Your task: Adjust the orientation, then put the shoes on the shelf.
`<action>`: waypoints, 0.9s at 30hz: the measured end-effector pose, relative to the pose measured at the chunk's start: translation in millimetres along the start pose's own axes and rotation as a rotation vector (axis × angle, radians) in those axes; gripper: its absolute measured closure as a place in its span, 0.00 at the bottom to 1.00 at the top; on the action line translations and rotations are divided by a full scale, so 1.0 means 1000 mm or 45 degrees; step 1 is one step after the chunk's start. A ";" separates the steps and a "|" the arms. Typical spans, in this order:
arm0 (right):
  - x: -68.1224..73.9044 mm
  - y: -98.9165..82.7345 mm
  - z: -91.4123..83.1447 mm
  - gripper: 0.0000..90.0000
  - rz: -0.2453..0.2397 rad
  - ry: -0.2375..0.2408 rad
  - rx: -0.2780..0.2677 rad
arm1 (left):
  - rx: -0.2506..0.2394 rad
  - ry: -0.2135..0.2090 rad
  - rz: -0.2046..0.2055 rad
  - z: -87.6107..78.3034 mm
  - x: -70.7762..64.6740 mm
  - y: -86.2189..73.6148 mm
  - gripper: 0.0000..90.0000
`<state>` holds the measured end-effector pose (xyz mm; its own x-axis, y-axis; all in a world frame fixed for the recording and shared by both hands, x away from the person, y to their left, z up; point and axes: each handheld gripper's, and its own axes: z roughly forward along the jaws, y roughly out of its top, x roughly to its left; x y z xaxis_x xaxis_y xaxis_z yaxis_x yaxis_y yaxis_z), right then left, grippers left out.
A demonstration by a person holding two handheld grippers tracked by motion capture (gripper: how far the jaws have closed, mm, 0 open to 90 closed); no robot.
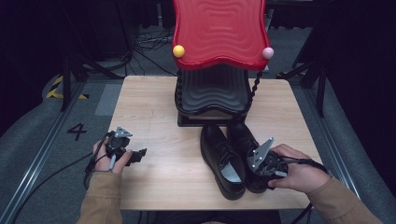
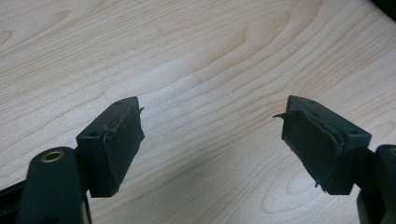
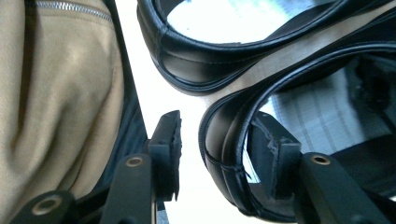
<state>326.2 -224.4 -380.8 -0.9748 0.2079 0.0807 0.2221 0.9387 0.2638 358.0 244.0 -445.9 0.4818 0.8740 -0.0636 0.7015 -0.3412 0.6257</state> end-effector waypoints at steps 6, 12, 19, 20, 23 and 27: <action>0.000 0.000 -0.014 0.56 0.098 -0.015 -0.068 | -0.022 -0.006 -0.020 0.000 -0.001 0.000 0.23; -0.003 0.001 -0.025 0.54 0.290 -0.016 -0.167 | -0.032 -0.012 -0.032 0.001 -0.001 0.001 0.23; -0.011 0.005 -0.026 0.52 0.679 0.056 -0.256 | -0.061 -0.020 -0.073 0.001 0.000 0.002 0.22; -0.013 0.006 -0.024 0.51 0.712 0.065 -0.247 | -0.054 -0.024 -0.077 0.000 0.000 0.002 0.21; -0.017 0.010 -0.019 0.50 0.792 0.046 -0.231 | -0.062 -0.021 -0.078 0.000 -0.001 0.002 0.21; -0.024 0.015 -0.011 0.47 0.884 0.020 -0.208 | -0.075 0.007 -0.089 0.001 0.001 0.002 0.23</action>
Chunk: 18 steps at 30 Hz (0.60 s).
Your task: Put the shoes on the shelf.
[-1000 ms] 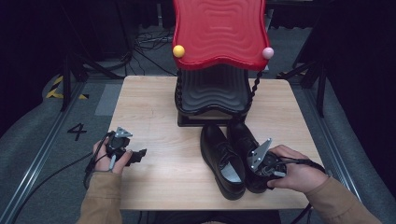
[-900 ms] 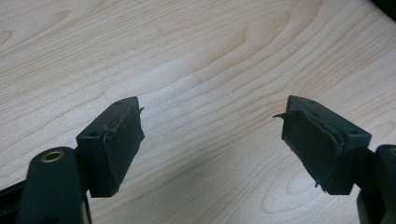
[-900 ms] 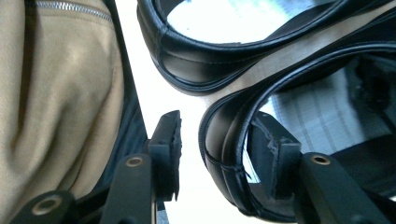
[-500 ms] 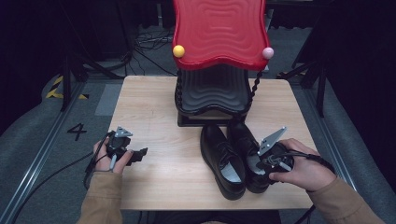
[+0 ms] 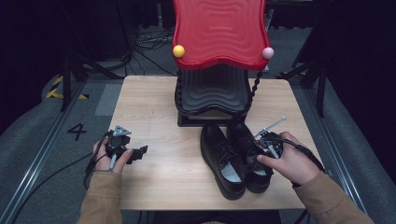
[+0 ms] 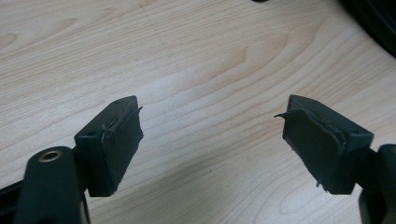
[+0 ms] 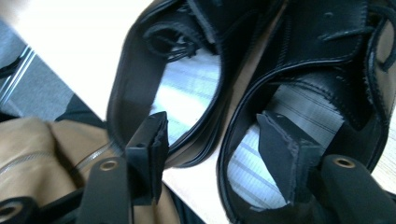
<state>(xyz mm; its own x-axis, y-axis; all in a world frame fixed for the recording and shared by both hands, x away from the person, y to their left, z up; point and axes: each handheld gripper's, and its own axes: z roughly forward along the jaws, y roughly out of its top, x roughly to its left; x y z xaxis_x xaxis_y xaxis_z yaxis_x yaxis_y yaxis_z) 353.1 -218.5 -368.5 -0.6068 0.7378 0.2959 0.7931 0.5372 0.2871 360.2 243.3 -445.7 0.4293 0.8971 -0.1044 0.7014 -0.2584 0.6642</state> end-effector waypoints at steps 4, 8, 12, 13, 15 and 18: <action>-0.004 0.005 0.014 0.47 0.052 -0.023 0.008 | -0.015 0.001 0.036 0.000 -0.002 0.000 0.20; -0.005 0.010 0.024 0.48 0.080 -0.041 0.025 | -0.036 0.026 0.035 0.000 -0.003 0.001 0.21; -0.005 0.014 0.038 0.54 0.100 -0.066 0.042 | -0.041 0.030 0.044 0.000 -0.003 0.001 0.22; -0.004 0.015 0.042 0.57 0.114 -0.087 0.069 | -0.037 0.031 0.051 0.000 -0.003 0.001 0.22; -0.002 0.017 0.048 0.62 0.120 -0.098 0.078 | -0.031 0.038 0.060 0.000 -0.003 0.001 0.22; 0.000 0.019 0.052 0.64 0.106 -0.135 0.083 | -0.025 0.042 0.060 0.000 -0.003 0.001 0.22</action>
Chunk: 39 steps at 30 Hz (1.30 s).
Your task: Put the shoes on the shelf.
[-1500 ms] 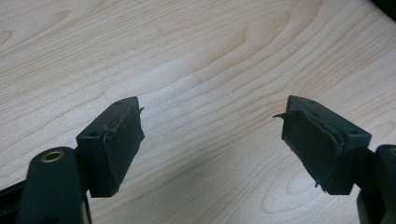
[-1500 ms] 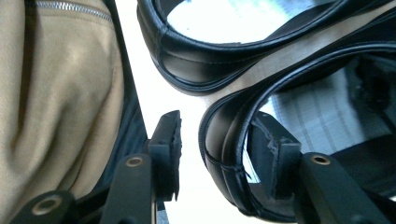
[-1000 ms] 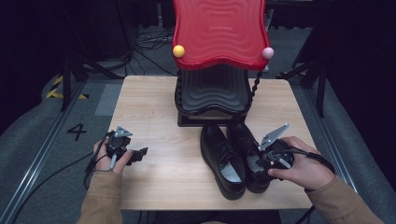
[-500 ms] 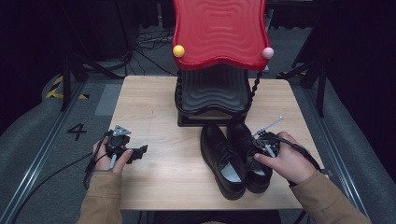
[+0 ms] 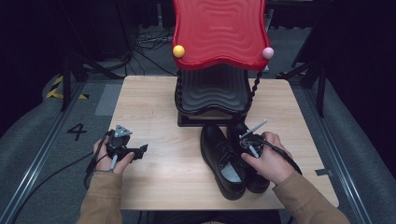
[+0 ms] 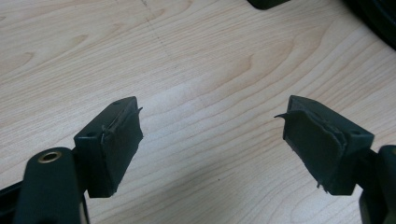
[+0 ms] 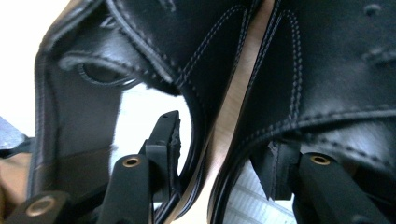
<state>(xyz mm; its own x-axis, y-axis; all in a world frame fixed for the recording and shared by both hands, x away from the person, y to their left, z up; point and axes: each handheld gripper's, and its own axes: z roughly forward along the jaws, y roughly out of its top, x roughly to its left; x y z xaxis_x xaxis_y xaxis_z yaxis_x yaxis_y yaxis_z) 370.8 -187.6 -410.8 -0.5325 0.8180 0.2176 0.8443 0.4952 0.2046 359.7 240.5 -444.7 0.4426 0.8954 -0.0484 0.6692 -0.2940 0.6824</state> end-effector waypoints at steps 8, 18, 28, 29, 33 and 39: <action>0.004 0.002 0.007 0.72 0.031 -0.098 -0.022 | 0.014 -0.011 0.009 0.001 -0.001 0.000 0.23; 0.000 0.007 0.009 0.82 0.123 -0.102 0.015 | 0.063 -0.018 0.042 0.001 -0.002 0.000 0.23; 0.010 0.006 0.011 0.81 -0.015 -0.157 0.025 | 0.020 -0.021 0.021 0.000 -0.003 0.000 0.23; 0.011 0.007 0.012 0.82 -0.005 -0.165 0.030 | 0.020 -0.020 0.024 0.000 -0.003 0.000 0.23; 0.015 0.009 0.012 0.86 0.007 -0.195 0.036 | 0.026 -0.014 0.030 -0.001 -0.001 -0.001 0.23; 0.013 0.007 0.010 0.91 0.063 -0.193 0.022 | 0.038 -0.010 0.029 -0.001 0.000 -0.001 0.23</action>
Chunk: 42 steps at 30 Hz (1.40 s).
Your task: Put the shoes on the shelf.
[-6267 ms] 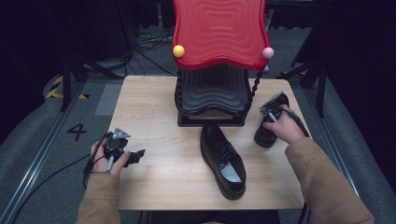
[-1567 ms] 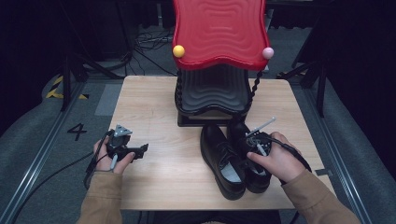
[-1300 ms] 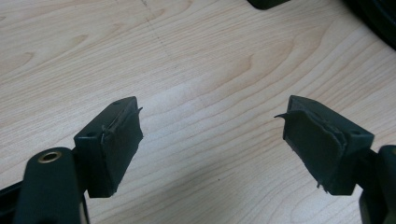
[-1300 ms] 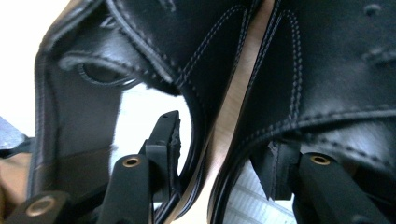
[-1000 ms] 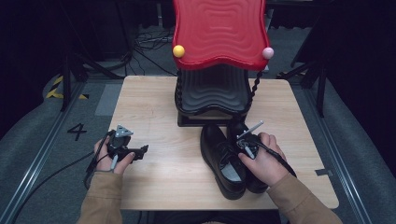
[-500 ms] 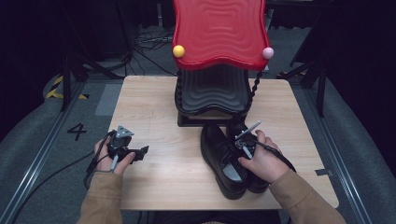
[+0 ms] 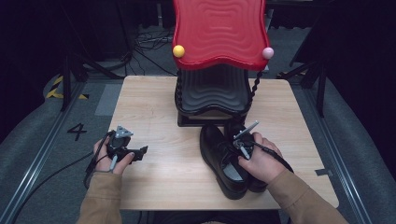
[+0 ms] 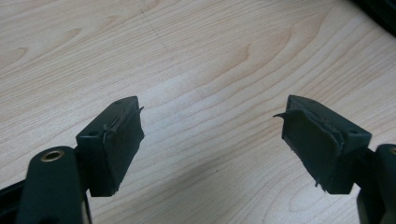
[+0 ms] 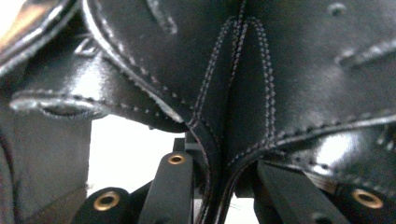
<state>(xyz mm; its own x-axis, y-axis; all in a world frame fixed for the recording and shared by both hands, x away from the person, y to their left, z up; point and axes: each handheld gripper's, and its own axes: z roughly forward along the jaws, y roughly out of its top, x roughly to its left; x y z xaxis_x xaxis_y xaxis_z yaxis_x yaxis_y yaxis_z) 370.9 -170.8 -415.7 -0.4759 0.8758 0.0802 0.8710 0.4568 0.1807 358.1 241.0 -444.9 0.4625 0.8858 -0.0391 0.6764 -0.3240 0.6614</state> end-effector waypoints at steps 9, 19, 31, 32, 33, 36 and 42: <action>-0.005 0.001 -0.019 0.92 0.095 0.104 0.030 | 0.012 0.019 -0.015 0.000 0.003 -0.001 0.24; -0.001 -0.011 -0.058 0.91 0.060 0.103 0.021 | 0.009 0.021 -0.021 -0.001 0.004 -0.001 0.25; 0.000 -0.024 -0.103 0.91 0.010 0.167 0.047 | 0.005 0.018 -0.028 -0.001 0.005 -0.001 0.25; 0.000 -0.025 -0.107 0.91 0.003 0.163 0.049 | 0.007 0.016 -0.028 -0.001 0.005 -0.001 0.25; 0.001 -0.026 -0.111 0.91 -0.005 0.161 0.044 | 0.016 0.016 -0.028 -0.001 0.005 -0.001 0.25; 0.003 -0.027 -0.125 0.91 -0.024 0.154 0.043 | 0.013 0.019 -0.034 -0.001 0.005 -0.001 0.25; 0.005 -0.025 -0.149 0.91 -0.047 0.140 0.020 | 0.010 0.025 -0.034 -0.003 0.006 -0.002 0.25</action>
<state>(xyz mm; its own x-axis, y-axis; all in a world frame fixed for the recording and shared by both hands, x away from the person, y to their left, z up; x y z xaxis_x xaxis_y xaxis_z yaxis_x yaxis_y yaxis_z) 328.5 -201.4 -273.9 -0.5177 0.8362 0.1807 0.8539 0.4919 0.1702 357.8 248.2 -444.4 0.4326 0.9006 -0.0421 0.6932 -0.3024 0.6542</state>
